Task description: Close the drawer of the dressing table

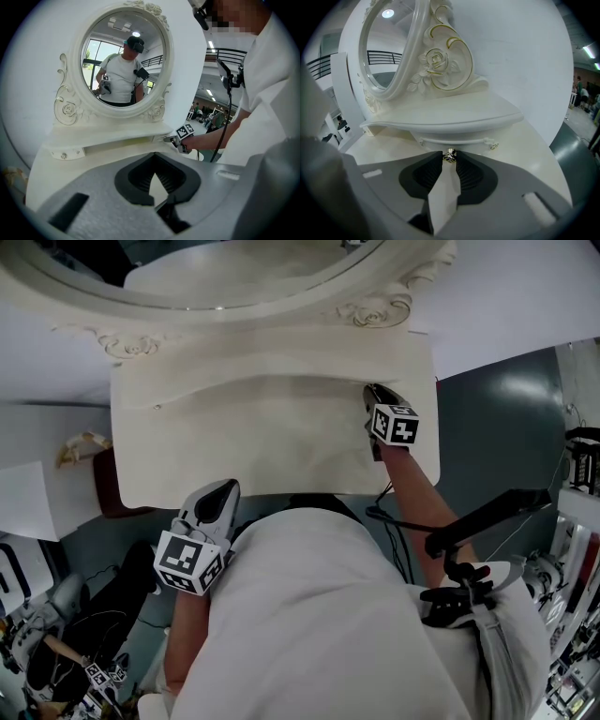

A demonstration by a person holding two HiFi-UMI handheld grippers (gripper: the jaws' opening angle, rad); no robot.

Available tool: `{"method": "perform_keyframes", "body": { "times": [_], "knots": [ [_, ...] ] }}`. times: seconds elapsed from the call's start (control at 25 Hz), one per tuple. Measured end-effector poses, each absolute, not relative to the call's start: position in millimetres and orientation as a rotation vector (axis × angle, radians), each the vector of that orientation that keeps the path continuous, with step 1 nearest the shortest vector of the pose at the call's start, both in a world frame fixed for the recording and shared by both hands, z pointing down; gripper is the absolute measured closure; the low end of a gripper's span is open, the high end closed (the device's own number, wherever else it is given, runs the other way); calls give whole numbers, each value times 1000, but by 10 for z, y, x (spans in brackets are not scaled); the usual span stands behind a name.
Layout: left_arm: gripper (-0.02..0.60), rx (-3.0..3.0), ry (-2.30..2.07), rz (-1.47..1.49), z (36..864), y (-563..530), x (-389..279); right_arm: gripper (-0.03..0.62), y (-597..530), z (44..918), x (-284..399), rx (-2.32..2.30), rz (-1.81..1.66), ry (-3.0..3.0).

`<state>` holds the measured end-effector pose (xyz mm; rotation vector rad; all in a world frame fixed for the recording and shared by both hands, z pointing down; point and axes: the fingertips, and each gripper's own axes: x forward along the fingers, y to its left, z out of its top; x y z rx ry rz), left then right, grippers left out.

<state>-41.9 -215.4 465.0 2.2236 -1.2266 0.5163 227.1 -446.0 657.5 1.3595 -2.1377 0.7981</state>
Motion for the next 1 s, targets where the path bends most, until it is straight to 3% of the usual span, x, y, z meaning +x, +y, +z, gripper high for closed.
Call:
{"method": "perform_keyframes", "body": {
  "times": [1.0],
  "knots": [
    [578, 2210, -1258, 502, 4644, -2073, -439, 505, -4545, 6552, 2272, 1357, 774, -2143]
  ]
}}
